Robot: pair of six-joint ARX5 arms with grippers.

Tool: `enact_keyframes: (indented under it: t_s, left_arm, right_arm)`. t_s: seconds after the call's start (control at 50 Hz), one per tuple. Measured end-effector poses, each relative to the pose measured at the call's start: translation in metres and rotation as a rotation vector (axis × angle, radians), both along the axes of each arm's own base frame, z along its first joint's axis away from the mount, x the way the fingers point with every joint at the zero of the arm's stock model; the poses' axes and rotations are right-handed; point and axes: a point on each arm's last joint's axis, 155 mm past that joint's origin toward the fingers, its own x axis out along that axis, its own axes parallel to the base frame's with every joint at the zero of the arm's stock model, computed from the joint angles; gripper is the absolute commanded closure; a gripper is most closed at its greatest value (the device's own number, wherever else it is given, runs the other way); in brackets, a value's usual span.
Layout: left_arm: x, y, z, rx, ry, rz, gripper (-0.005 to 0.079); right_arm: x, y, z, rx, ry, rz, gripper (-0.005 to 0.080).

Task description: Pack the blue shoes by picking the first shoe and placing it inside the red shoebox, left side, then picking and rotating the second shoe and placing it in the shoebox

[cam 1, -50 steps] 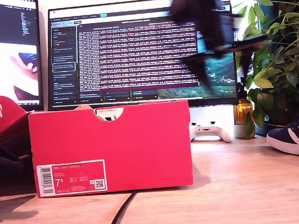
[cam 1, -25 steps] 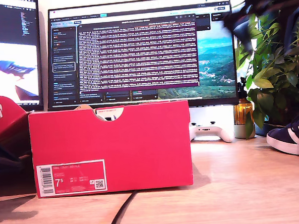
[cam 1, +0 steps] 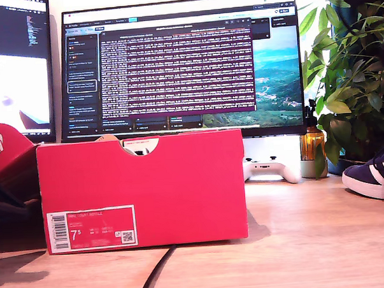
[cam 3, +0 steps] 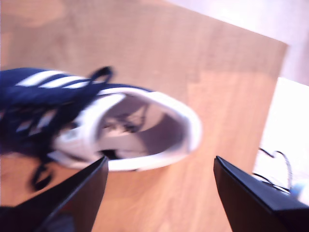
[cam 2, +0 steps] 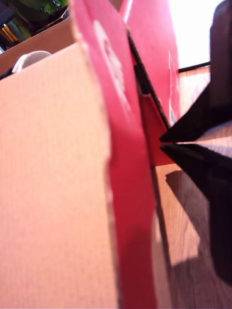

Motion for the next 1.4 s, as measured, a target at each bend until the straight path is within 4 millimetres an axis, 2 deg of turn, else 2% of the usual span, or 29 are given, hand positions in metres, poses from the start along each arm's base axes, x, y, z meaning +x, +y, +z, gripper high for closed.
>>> enact_keyframes:
  t_s: [0.28, 0.42, 0.48, 0.76, 0.94, 1.02, 1.1, 1.14, 1.16, 1.2, 1.36, 1.4]
  left_arm:
    - [0.0, 0.0, 0.0, 0.0, 0.0, 0.0, 0.0762]
    - [0.0, 0.0, 0.0, 0.0, 0.0, 0.0, 0.0762]
    - [0.0, 0.0, 0.0, 0.0, 0.0, 0.0, 0.0762]
    - [0.0, 0.0, 0.0, 0.0, 0.0, 0.0, 0.0762]
    - [0.0, 0.0, 0.0, 0.0, 0.0, 0.0, 0.0762]
    - [0.0, 0.0, 0.0, 0.0, 0.0, 0.0, 0.0762]
    - [0.0, 0.0, 0.0, 0.0, 0.0, 0.0, 0.0762]
    - [0.0, 0.0, 0.0, 0.0, 0.0, 0.0, 0.0762]
    - [0.0, 0.0, 0.0, 0.0, 0.0, 0.0, 0.0762]
    - [0.0, 0.0, 0.0, 0.0, 0.0, 0.0, 0.0762]
    - [0.0, 0.0, 0.0, 0.0, 0.0, 0.0, 0.0762]
    - [0.0, 0.0, 0.0, 0.0, 0.0, 0.0, 0.0762]
  right_arm:
    - [-0.02, -0.015, -0.02, -0.009, 0.068, -0.072, 0.0115]
    - [-0.036, -0.022, -0.034, -0.017, 0.116, -0.115, 0.0179]
    - [-0.041, -0.024, -0.039, -0.019, 0.13, -0.128, 0.0183]
    - [-0.023, -0.021, -0.06, 0.018, 0.047, -0.129, 0.0183]
    - [-0.027, -0.023, -0.08, 0.032, 0.052, -0.128, 0.0189]
    - [-0.027, -0.025, -0.087, 0.043, 0.04, -0.14, 0.0298]
    - [-0.025, -0.027, -0.092, 0.054, 0.026, -0.145, 0.0565]
    - [-0.024, -0.03, -0.094, 0.056, 0.019, -0.152, 0.0737]
    - [-0.024, -0.03, -0.095, 0.057, 0.022, -0.14, 0.0784]
    - [-0.023, -0.031, -0.096, 0.057, 0.018, -0.144, 0.0746]
    - [-0.019, -0.034, -0.095, 0.047, 0.009, -0.121, 0.0765]
    - [-0.02, -0.035, -0.095, 0.04, 0.044, -0.049, 0.0765]
